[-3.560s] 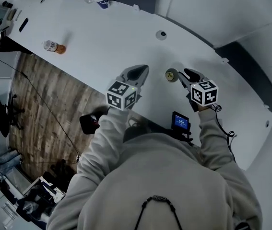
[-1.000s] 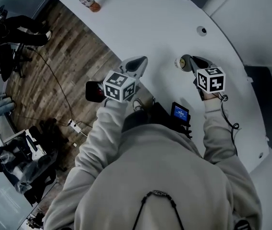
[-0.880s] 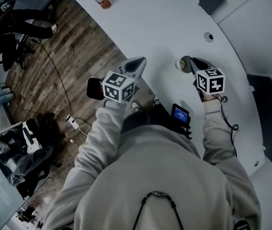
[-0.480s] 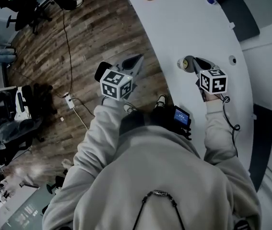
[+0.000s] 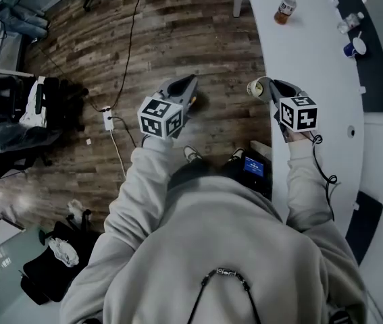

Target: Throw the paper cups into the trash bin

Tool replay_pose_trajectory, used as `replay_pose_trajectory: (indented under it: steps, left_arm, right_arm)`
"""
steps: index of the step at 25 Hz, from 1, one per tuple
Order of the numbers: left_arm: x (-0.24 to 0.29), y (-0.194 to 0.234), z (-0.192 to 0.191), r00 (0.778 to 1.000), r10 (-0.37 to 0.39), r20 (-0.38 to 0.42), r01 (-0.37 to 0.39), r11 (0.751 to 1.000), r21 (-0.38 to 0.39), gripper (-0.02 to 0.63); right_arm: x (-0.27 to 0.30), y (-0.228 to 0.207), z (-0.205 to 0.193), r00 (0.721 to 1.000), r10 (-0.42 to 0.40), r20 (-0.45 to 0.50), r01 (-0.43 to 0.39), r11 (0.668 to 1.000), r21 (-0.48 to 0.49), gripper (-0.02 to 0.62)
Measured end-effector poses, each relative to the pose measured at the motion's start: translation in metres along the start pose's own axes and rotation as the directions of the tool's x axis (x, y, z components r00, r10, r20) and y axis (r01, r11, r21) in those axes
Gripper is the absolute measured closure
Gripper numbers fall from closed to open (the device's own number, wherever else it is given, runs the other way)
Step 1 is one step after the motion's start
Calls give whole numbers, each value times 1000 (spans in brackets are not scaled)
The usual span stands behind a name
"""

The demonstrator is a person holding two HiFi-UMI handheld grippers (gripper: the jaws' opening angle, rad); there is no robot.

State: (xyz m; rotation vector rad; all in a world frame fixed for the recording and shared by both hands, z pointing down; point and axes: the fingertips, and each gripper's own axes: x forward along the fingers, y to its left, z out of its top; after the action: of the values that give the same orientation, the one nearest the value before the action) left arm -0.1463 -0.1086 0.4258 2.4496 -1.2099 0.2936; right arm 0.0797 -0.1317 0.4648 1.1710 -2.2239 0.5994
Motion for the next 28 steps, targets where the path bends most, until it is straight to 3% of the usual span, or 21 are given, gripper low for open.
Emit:
replay_pose_trajectory:
  steps: [6,14,21,28]
  left_arm:
    - [-75,81,6,992,111,54,-109,993,-38,603]
    - [-140,143,1,981,172,88,-165,983,-80,603]
    - [-159,174,-6,977,193,95,-182,977,-108,603]
    - [-129,204,-3,974,214,75,-202,969,-141,603]
  right_arm:
    - [55,96,53,996,91,-2,-91,991,-100,555]
    - [97,191,92,986,167,-15,-166,968,-189,555]
    - [121,233,102,978,201,-59,-209,946,-247,555]
    - [162,224,119,965,247,-93,-262,933,-246,555]
